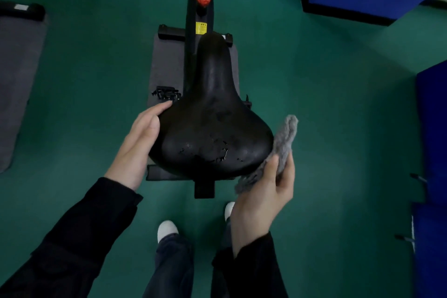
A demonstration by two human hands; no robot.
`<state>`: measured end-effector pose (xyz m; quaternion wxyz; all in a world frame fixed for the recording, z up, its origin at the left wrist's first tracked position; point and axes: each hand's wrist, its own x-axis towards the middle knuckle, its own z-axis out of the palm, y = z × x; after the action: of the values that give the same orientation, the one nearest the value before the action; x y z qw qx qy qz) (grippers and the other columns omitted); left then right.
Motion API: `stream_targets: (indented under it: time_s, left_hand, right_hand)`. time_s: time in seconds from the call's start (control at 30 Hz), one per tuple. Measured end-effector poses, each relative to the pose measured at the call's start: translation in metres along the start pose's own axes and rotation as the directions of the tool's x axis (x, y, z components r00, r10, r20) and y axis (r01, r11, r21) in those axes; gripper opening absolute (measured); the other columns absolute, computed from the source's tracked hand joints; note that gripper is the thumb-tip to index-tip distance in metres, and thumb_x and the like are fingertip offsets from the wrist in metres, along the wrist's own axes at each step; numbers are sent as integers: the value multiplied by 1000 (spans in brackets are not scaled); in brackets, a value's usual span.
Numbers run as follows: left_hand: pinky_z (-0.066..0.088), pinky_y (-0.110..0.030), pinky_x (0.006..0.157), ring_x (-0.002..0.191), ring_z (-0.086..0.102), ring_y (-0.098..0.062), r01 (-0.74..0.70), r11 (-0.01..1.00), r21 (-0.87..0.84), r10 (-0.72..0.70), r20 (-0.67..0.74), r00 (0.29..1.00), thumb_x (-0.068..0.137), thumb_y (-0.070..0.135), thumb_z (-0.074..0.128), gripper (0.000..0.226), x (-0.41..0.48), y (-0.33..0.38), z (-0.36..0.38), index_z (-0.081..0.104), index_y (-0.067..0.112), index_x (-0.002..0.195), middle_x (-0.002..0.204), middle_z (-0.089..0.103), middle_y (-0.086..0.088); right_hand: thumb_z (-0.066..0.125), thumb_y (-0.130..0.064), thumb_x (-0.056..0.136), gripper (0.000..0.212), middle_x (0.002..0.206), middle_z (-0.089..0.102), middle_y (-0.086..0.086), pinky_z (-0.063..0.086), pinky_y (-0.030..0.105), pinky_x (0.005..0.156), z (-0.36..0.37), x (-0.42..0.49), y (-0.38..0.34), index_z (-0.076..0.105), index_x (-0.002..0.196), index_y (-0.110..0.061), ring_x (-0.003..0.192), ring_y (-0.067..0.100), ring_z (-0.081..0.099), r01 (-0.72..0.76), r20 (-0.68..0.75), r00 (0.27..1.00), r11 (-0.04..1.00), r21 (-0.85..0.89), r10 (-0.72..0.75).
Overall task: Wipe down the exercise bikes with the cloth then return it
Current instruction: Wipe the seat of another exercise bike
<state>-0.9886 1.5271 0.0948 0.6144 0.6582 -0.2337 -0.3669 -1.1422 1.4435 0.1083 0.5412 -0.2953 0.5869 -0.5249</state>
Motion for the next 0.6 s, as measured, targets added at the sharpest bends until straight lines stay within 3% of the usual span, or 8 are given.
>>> stream_targets:
  time_s: [0.13, 0.23, 0.37, 0.47, 0.6]
  left_hand:
    - [31, -21, 104, 129, 40, 2, -2, 1000, 6, 2, 38, 999, 89, 60, 36, 45, 2, 0, -3, 51, 43, 127, 137, 47, 19]
    - [29, -24, 106, 130, 38, 2, 27, 1000, 8, -28, 57, 998, 91, 59, 35, 44, 1, 1, -6, 49, 42, 130, 140, 44, 17]
    - [32, -11, 99, 128, 39, 7, 13, 1000, 21, -14, 75, 997, 93, 58, 31, 47, 2, 5, -8, 48, 39, 133, 141, 44, 18]
    - [35, -8, 96, 126, 42, 6, 5, 1000, 11, -6, 64, 998, 93, 57, 29, 48, 3, 7, -7, 49, 36, 132, 140, 46, 14]
    - [37, -7, 95, 120, 47, 9, -3, 1000, -14, 4, 74, 997, 94, 57, 29, 48, -3, 9, -6, 52, 35, 130, 131, 53, 19]
  right_hand:
    - [51, -13, 98, 29, 130, 59, -8, 45, 35, 105, 7, -4, 4, 61, 110, -38, 120, 7, 57, 52, -38, 998, 999, -2, -53]
    - [51, -12, 99, 30, 131, 58, -7, 43, 38, 107, 7, -9, 5, 58, 111, -39, 122, 8, 56, 91, -36, 995, 996, -3, -91]
    - [53, -6, 96, 31, 129, 59, -3, 42, 39, 108, 5, -25, 7, 59, 117, -28, 123, 9, 54, 219, -27, 975, 975, -45, -221]
    - [55, -1, 92, 34, 138, 53, 8, 40, 30, 108, 8, -56, 15, 61, 120, -18, 131, 14, 47, 419, 100, 908, 894, -159, -408]
    - [56, 3, 89, 35, 137, 52, 12, 37, 17, 105, 9, -63, 11, 64, 119, -11, 132, 17, 45, 518, 234, 852, 821, -239, -469]
